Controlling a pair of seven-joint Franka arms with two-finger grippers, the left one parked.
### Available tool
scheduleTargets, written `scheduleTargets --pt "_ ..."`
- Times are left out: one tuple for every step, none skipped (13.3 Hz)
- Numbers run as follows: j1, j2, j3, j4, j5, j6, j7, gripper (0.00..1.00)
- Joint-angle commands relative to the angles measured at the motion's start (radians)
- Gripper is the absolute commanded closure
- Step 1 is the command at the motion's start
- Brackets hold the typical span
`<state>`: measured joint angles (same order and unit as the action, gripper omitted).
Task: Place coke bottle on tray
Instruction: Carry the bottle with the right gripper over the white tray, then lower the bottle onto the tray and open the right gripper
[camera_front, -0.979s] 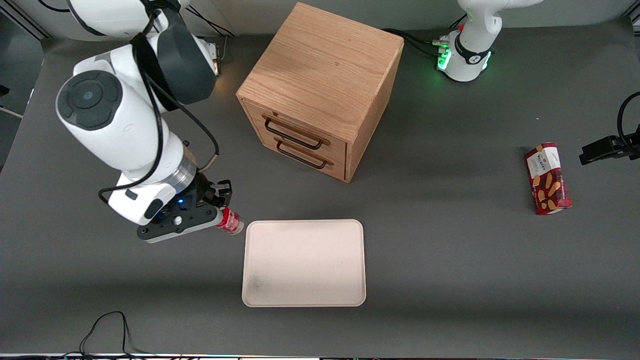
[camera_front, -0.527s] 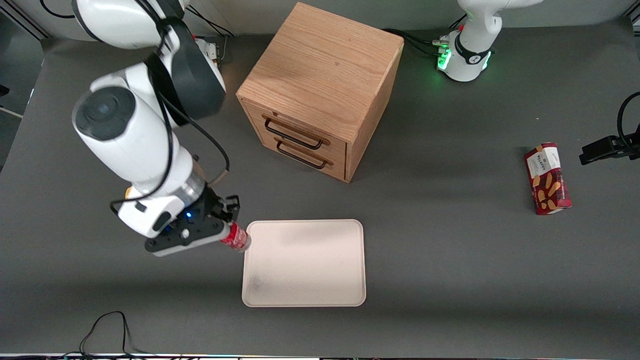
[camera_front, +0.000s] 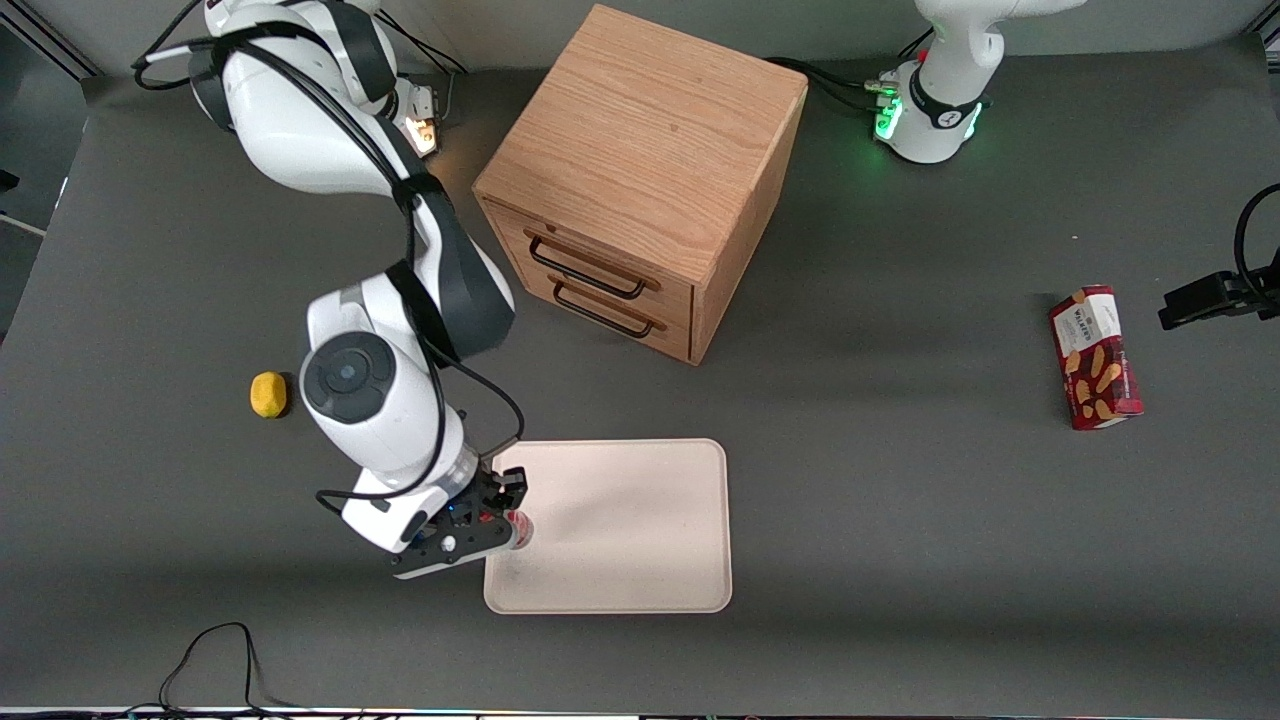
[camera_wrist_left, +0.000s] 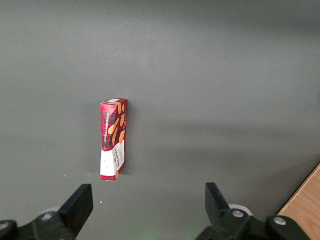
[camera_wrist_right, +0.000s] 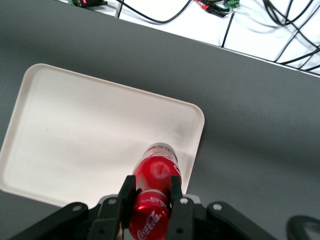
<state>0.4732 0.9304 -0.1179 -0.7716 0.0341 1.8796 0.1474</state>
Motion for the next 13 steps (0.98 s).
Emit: scheduleTargets --pt "-0.002 0.04 0.0 0.003 0.007 0.068 0.009 0.88" --pt "-0.007 0.042 0.0 -0.026 0.007 0.107 0.006 0.88" --pt "-0.01 0.042 0.0 -0.052 0.007 0.139 0.006 0.88" --pt "-0.01 0.044 0.0 -0.067 0.007 0.162 0.006 0.88" --pt "-0.011 0.05 0.0 -0.075 0.007 0.177 0.006 0.88" --pt "-0.011 0.053 0.0 -0.086 0.007 0.191 0.006 0.88" --pt "-0.011 0.053 0.0 -0.1 0.007 0.197 0.006 0.88" --pt "-0.011 0.053 0.0 -0.103 0.007 0.197 0.006 0.87" --pt "-0.011 0.053 0.0 -0.103 0.007 0.197 0.011 0.68" --pt "-0.011 0.053 0.0 -0.106 0.007 0.197 0.02 0.26" --pt "-0.011 0.05 0.0 -0.109 0.006 0.197 0.021 0.0" --pt "-0.01 0.047 -0.002 -0.109 0.006 0.197 0.023 0.0" --pt "-0.011 0.039 -0.002 -0.109 0.006 0.197 0.021 0.0"
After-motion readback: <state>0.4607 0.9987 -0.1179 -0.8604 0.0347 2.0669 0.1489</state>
